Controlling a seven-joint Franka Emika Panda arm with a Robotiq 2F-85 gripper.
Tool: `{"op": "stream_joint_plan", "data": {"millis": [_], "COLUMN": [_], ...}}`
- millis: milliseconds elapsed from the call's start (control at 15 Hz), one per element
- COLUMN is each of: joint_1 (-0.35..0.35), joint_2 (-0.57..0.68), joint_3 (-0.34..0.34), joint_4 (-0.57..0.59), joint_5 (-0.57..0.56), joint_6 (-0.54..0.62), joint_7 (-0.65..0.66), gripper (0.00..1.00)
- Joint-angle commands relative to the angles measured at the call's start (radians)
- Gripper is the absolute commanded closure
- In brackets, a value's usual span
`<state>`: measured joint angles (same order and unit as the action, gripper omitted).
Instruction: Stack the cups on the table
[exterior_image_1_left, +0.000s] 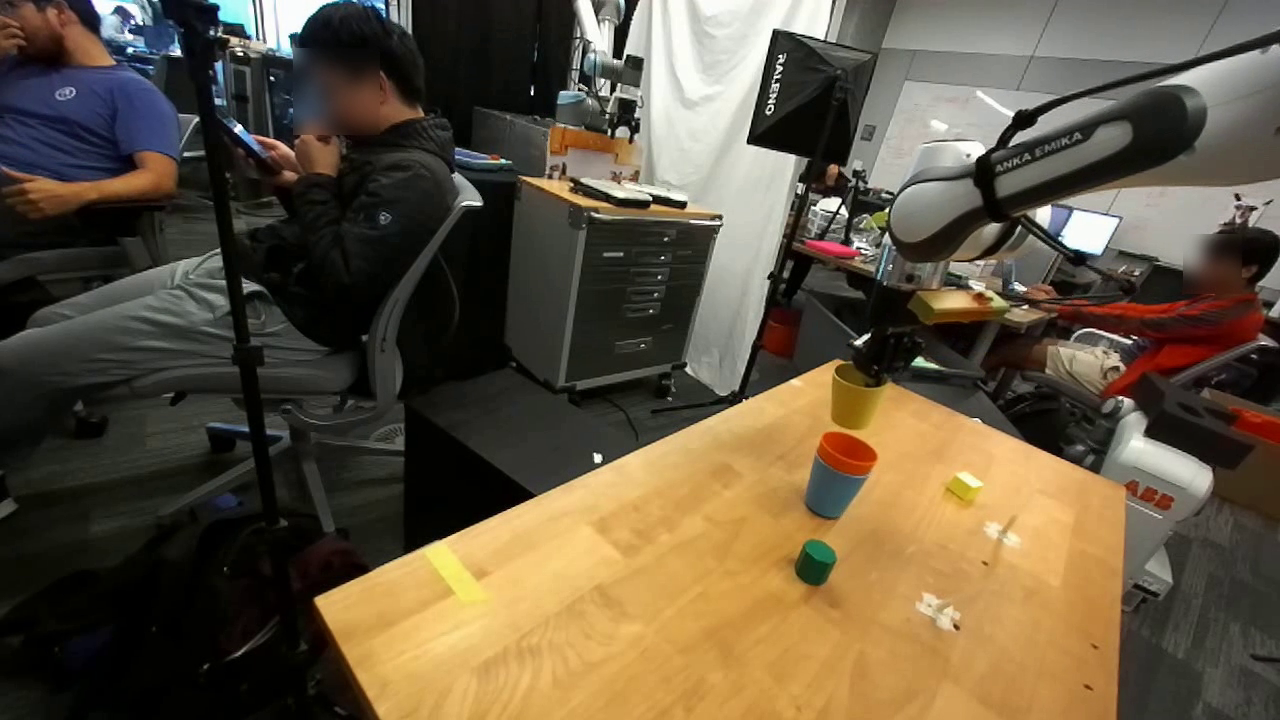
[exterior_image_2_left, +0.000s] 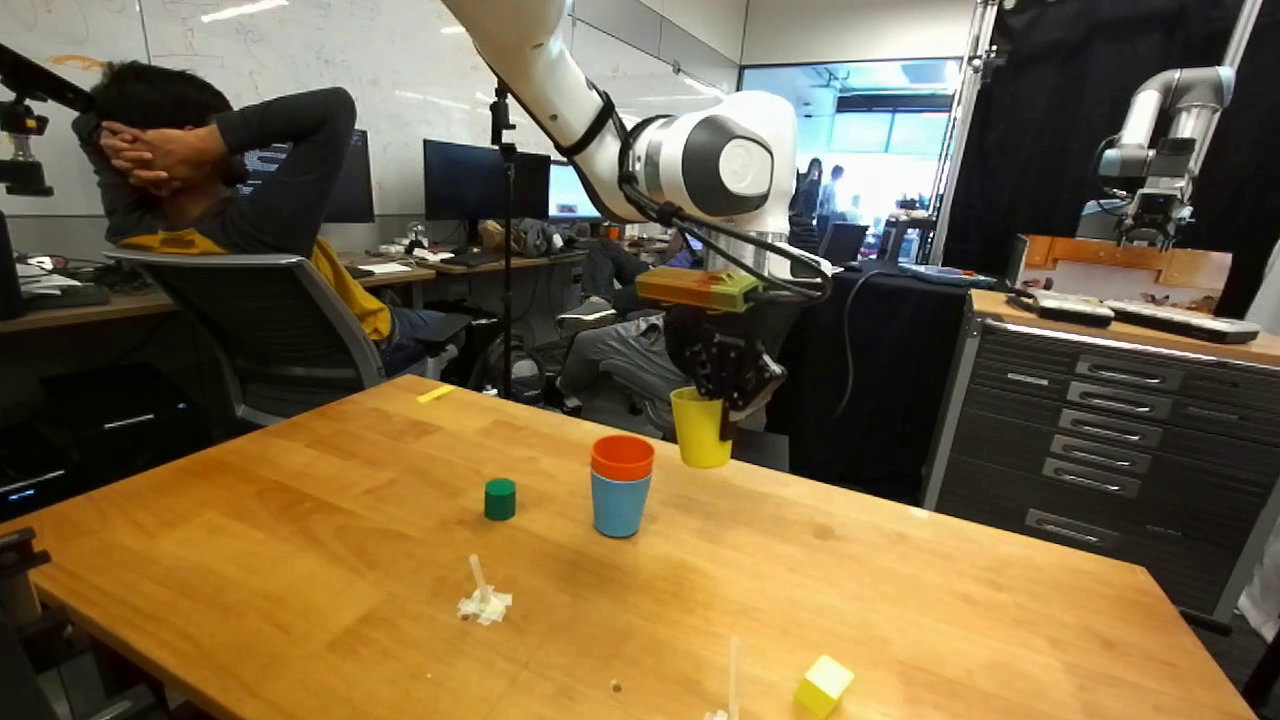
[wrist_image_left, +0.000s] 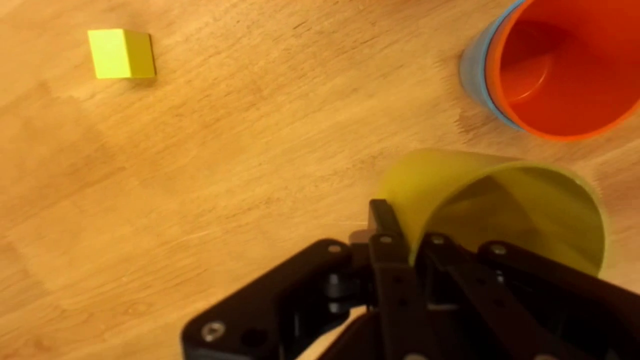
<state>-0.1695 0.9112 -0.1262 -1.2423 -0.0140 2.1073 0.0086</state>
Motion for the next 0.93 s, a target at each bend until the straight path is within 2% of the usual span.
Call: {"op": "stream_joint_plan", "data": {"millis": [0,400,867], "joint_1": [0.015,0.009,0.012], "joint_2": [-0.135,-0.25,-0.312], "joint_3": [0.03,0.095,0.096], "joint_4": [-0.168,-0.288,-0.35], "joint_5": [-0.005,0.043,0.064], "joint_6": [0.083,0.117,0.056], "joint_7": [-0.041,-0.085,-0.076], "gripper": [0.99,0.99,0.99]}}
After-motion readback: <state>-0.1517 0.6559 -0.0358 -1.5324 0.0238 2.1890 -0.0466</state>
